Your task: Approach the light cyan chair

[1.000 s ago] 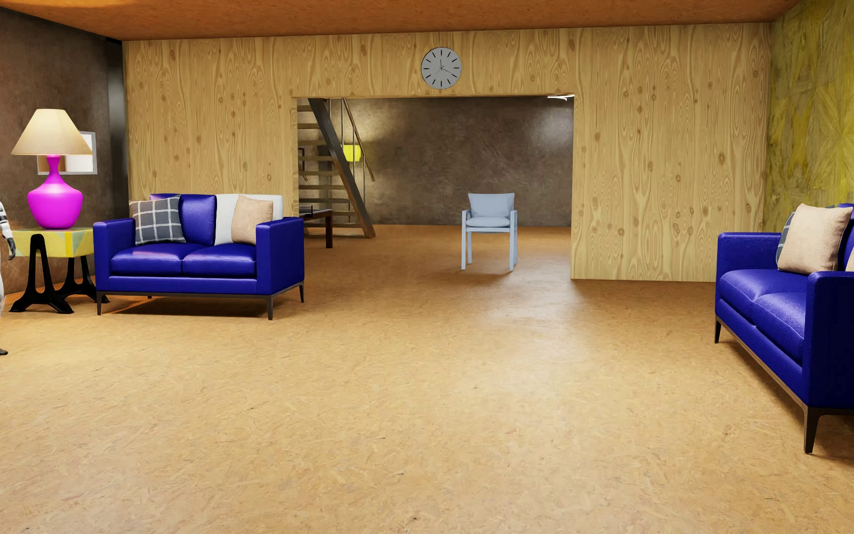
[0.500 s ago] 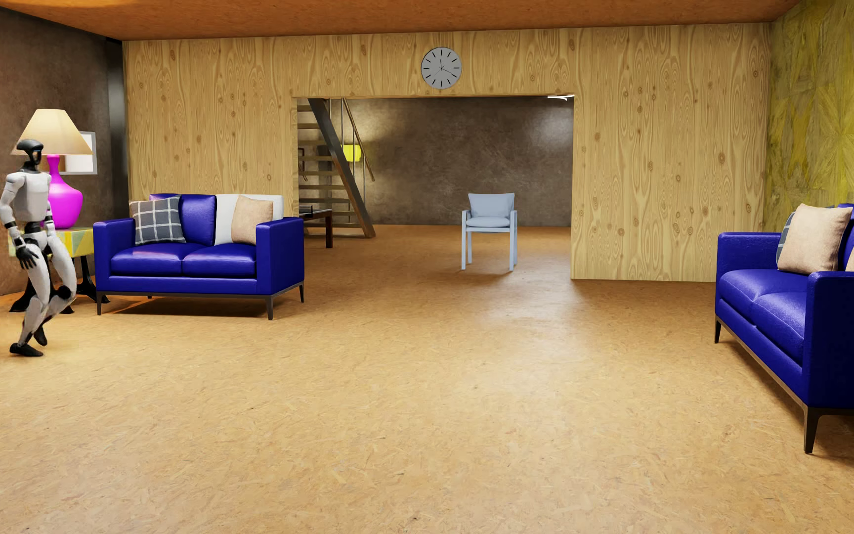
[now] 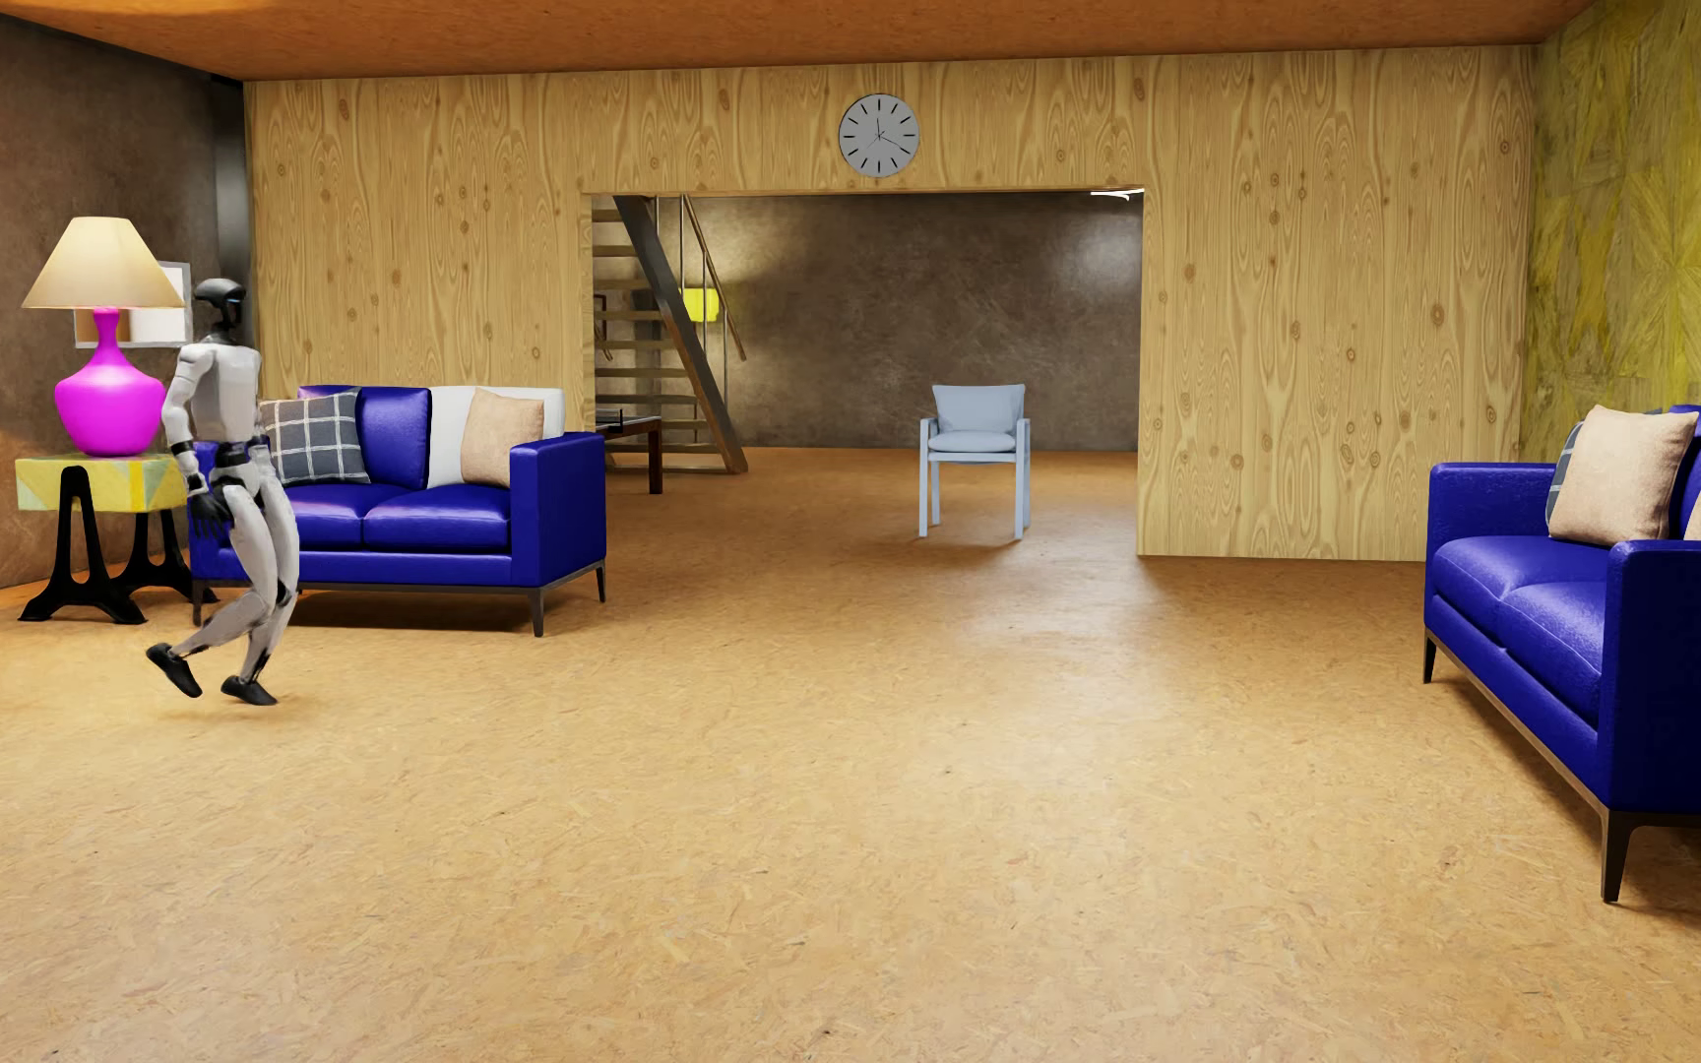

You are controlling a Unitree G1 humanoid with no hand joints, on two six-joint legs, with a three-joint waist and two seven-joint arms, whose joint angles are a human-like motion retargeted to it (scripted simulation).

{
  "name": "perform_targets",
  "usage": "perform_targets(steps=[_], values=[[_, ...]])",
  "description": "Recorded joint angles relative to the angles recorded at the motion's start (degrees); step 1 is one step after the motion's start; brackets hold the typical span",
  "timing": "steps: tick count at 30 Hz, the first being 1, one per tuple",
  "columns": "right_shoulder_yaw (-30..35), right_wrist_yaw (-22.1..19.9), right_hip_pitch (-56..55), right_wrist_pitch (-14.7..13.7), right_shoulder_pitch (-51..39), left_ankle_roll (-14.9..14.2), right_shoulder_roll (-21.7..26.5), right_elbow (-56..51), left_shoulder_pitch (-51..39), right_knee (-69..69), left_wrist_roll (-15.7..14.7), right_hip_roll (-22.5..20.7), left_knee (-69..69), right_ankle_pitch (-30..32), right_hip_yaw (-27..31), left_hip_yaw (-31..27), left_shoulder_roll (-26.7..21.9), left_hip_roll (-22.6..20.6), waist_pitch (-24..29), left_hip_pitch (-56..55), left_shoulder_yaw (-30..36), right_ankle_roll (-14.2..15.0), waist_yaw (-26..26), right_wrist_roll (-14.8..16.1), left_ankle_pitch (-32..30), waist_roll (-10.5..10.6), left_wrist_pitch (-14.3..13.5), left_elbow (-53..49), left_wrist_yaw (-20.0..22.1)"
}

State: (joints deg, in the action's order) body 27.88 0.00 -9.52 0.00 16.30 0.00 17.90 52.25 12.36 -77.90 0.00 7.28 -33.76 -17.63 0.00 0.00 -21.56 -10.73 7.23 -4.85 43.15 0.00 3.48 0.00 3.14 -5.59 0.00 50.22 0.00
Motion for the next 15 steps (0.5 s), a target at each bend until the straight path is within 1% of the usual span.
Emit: perform_targets(steps=[1, 2, 3, 4, 5, 6, 7, 8, 9, 10, 11, 12, 13, 14, 15], values=[[0.8, 0.0, -2.7, 0.0, 1.6, 0.0, 0.5, -0.2, -2.2, 7.3, 0.0, 0.1, 3.2, -0.3, 0.0, 0.0, -1.2, 0.9, 0.1, 5.9, 2.0, 0.0, 3.5, 0.0, 4.8, 1.1, 0.0, -2.1, 0.0], [0.4, 0.0, -5.7, 0.0, 2.3, 0.0, 1.0, 0.8, -3.7, 16.2, 0.0, 0.2, 6.0, 0.8, 0.0, 0.0, -2.0, 2.1, 0.2, 10.9, 0.1, 0.0, 5.6, 0.0, 8.9, 2.1, 0.0, -4.4, 0.0], [0.1, 0.0, -7.2, 0.0, 3.4, 0.0, 1.6, 1.1, -6.1, 26.4, 0.0, 0.5, 8.0, 3.3, 0.0, 0.0, -2.0, 2.9, -0.2, 15.3, -0.7, 0.0, 7.6, 0.0, 13.3, 3.1, 0.0, -4.4, 0.0], [0.9, 0.0, -8.3, 0.0, 3.8, 0.0, 1.8, 2.1, -8.2, 37.6, 0.0, 0.8, 9.4, 7.9, 0.0, 0.0, -2.4, 3.0, -0.6, 19.3, -2.5, 0.0, 8.3, 0.0, 17.6, 3.1, 0.0, -5.1, 0.0], [1.4, 0.0, -10.2, 0.0, 3.7, 0.0, 2.0, 2.8, -9.6, 44.6, 0.0, 0.9, 9.6, 13.4, 0.0, 0.0, -2.8, 3.5, -2.0, 20.9, -5.6, 0.0, 10.0, 0.0, 20.2, 3.3, 0.0, -5.9, 0.0], [1.1, 0.0, -12.5, 0.0, 3.7, 0.0, 2.1, 3.6, -10.8, 68.3, 0.0, 1.0, 9.6, 18.8, 0.0, 0.0, -2.8, 3.4, -2.9, 22.7, -8.0, 0.0, 9.9, 0.0, 21.0, 3.9, 0.0, -6.1, 0.0], [2.1, 0.0, -14.8, 0.0, 3.7, 0.0, 2.3, 3.5, -11.4, 49.0, 0.0, 1.0, 8.3, 14.2, 0.0, 0.0, -3.7, 4.6, -2.9, 24.3, -8.4, 0.0, 11.4, 0.0, 19.6, 4.2, 0.0, -7.6, 0.0], [3.1, 0.0, -15.9, 0.0, 3.3, 0.0, 2.5, 4.3, -10.2, 43.7, 0.0, -0.7, 5.9, 14.7, 0.0, 0.0, -3.7, 6.4, -2.2, 26.8, -11.6, 0.0, 13.0, 0.0, 16.1, 5.1, 0.0, -9.1, 0.0], [3.4, 0.0, -17.0, 0.0, 3.3, 0.0, 2.4, 5.4, -9.0, 38.6, 0.0, -1.9, -0.1, 17.6, 0.0, 0.0, -2.7, 8.0, -3.1, 26.0, -13.2, 0.0, 14.1, 0.0, 8.8, 6.2, 0.0, -8.3, 0.0], [3.2, 0.0, -15.3, 0.0, 3.1, 0.0, 2.3, 6.9, -7.1, 33.9, 0.0, -4.7, -10.4, 15.6, 0.0, 0.0, -0.8, 10.6, -2.8, 23.9, -13.8, 0.0, 14.4, 0.0, -2.9, 8.1, 0.0, -6.4, 0.0], [2.2, 0.0, -13.2, 0.0, 2.3, 0.0, 1.9, 7.3, -5.5, 33.2, 0.0, -6.7, -25.1, 12.5, 0.0, 0.0, -0.2, 10.3, -2.8, 17.2, -12.9, 0.0, 13.1, 0.0, -12.2, 7.9, 0.0, -5.5, 0.0], [0.5, 0.0, -9.1, 0.0, 2.1, 0.0, 1.6, 6.0, -4.9, 33.8, 0.0, -9.0, -39.9, 9.7, 0.0, 0.0, 0.6, 11.4, -1.6, 10.3, -11.3, 0.0, 11.8, 0.0, -12.3, 8.2, 0.0, -4.3, 0.0], [1.1, 0.0, -3.6, 0.0, 1.2, 0.0, 1.7, 4.2, -4.8, 35.9, 0.0, -8.4, -48.1, 8.3, 0.0, 0.0, 0.6, 11.1, -0.6, 3.6, -7.2, 0.0, 9.6, 0.0, -8.7, 7.4, 0.0, -3.3, 0.0], [0.9, 0.0, 1.0, 0.0, 0.7, 0.0, 1.5, 1.8, -3.3, 38.1, 0.0, -7.1, -48.5, 7.7, 0.0, 0.0, 1.8, 9.5, -0.5, -2.5, -7.2, 0.0, 6.2, 0.0, -8.0, 5.6, 0.0, -2.0, 0.0], [1.4, 0.0, 4.9, 0.0, -0.5, 0.0, 1.7, -0.7, -0.7, 40.5, 0.0, -6.9, -42.5, 6.9, 0.0, 0.0, 0.4, 9.1, 0.1, -7.5, -5.9, 0.0, 2.1, 0.0, -10.0, 4.2, 0.0, -5.1, 0.0]])
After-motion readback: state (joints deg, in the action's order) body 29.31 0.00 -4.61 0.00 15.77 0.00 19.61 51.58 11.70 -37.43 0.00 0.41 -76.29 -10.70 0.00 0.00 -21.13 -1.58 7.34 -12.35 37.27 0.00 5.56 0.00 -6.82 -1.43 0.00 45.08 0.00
